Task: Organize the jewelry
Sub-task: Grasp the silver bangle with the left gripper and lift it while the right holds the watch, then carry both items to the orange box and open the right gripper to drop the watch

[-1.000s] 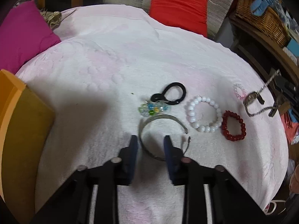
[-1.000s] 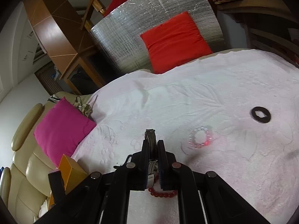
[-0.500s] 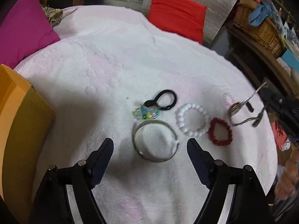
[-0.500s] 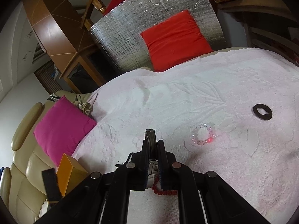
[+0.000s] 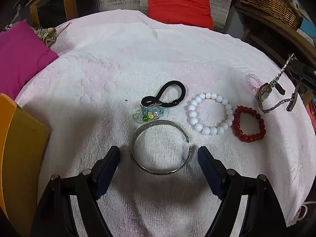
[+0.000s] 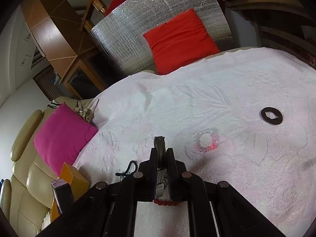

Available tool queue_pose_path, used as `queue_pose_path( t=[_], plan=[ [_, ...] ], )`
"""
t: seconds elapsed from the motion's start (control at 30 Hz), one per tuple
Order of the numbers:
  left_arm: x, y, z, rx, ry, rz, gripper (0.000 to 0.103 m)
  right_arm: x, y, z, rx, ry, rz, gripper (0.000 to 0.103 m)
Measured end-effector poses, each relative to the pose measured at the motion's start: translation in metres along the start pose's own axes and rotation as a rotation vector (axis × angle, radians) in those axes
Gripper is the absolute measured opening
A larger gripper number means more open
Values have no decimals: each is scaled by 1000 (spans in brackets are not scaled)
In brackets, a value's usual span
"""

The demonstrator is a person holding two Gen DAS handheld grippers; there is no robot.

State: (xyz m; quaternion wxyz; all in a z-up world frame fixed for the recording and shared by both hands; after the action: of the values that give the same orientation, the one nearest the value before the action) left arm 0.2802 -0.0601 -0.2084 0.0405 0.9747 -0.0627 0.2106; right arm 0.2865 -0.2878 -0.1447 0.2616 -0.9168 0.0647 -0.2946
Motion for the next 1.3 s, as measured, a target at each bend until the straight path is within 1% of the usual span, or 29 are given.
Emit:
queue_pose_path(
  t=[0.07,0.23,0.43,0.6,0.7,0.83,1.0,1.13,1.2,1.3],
  plan=[
    [-1,1,-2,12,12,9,65,0,-3,-1,2,3,-7,10],
    [-3,3,-7,7,22,22,61,-3,-10,-1,3,0,-24,10],
    [-6,-2,-20,-18,34,12,61,-8,-25,2,6,-16,-64,10],
    [-16,-4,-41,-45,58,2,61,-14,-40,4,10,-33,-99,10],
    [-23,-7,-58,-37,94,-7,61,-20,-50,4,14,-41,-120,10],
    [-31,-15,-94,-23,170,-35,61,-26,-68,5,30,-55,-149,10],
    [-46,-40,-151,45,262,-78,61,-34,-107,7,79,-59,-201,10],
    [-61,-73,-189,98,295,-127,61,-44,-149,17,143,-73,-244,10],
    [-74,-99,-207,145,305,-162,61,-52,-174,23,180,-84,-273,10],
    [-93,-135,-218,214,298,-213,61,-68,-213,35,237,-111,-318,10]
  ],
)
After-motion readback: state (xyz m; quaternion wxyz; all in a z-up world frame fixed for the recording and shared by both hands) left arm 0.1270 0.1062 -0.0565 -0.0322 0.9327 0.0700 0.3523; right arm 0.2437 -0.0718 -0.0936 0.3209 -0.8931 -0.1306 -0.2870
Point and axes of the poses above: each gripper's, at about its wrist camera, not at the fingertips, and z roughly the way its jaws point, y to its right, x to its top, the point moved 2 cm from there along z, roughly the way its jaws point, and after that the axes turned 10 degrees about -y, right-handed, at the moved point
